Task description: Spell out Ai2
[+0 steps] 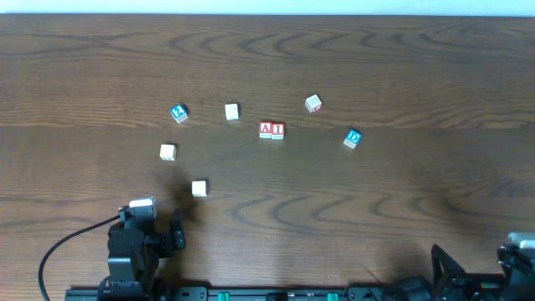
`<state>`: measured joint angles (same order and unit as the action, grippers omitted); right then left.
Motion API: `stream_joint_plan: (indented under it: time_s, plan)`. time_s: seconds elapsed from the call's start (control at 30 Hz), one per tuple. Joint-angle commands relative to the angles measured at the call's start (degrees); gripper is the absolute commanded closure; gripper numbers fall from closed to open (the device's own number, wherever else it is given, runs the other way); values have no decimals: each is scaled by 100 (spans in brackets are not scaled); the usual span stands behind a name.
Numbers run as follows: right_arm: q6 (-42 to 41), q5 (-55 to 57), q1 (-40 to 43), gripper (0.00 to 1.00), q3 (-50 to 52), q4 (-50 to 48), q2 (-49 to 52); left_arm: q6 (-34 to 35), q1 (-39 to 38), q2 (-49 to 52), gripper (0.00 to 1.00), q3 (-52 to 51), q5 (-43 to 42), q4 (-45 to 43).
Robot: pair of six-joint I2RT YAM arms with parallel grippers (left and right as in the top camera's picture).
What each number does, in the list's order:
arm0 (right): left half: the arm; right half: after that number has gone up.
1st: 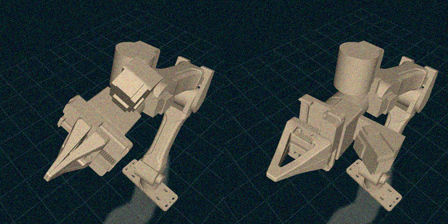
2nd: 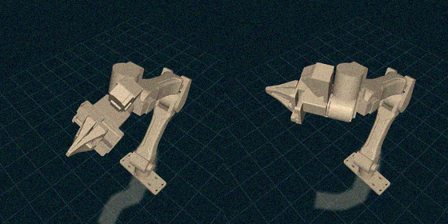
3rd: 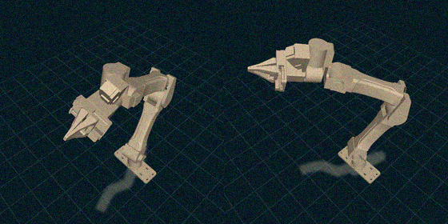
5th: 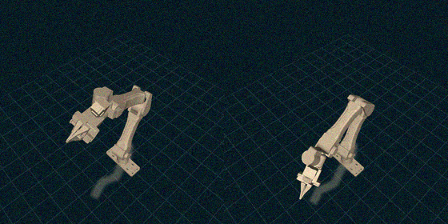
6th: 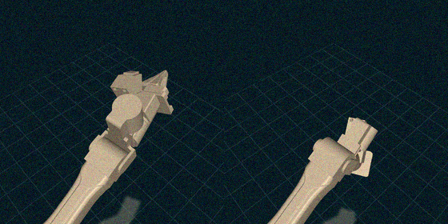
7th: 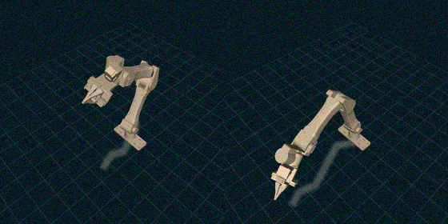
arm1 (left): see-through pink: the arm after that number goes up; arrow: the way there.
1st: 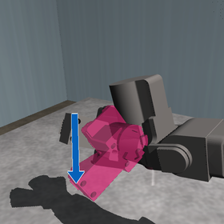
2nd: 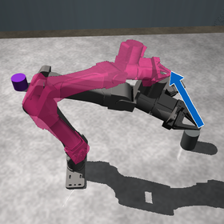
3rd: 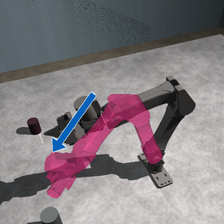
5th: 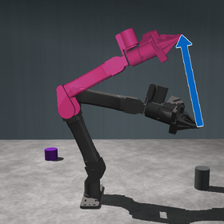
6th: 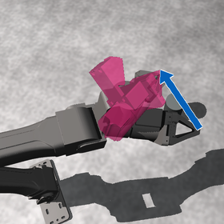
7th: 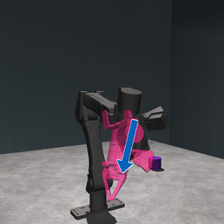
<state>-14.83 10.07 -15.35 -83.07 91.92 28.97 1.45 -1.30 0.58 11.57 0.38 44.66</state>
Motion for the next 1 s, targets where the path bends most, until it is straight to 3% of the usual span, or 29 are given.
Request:
stream_joint_plan:
  time_s: [0.0, 0.47, 0.57, 0.77, 0.97]
  plan:
    - [13, -2, -15, 1, 33, 76, -13, -22, -17, -37, 5, -129, 42, 190]
    - [11, -2, -15, 1, 33, 94, -13, -22, -17, -37, 5, -129, 140, 140]
    - [11, -2, -15, 1, 33, 94, -13, -17, -17, -37, 5, -129, 160, -352]
    - [11, -2, -15, 1, 33, 94, -13, 258, -20, -37, 5, -129, -592, -1856]
    - [11, -2, -15, 1, 33, 94, -13, 330, -20, -37, 5, -129, -793, -2157]
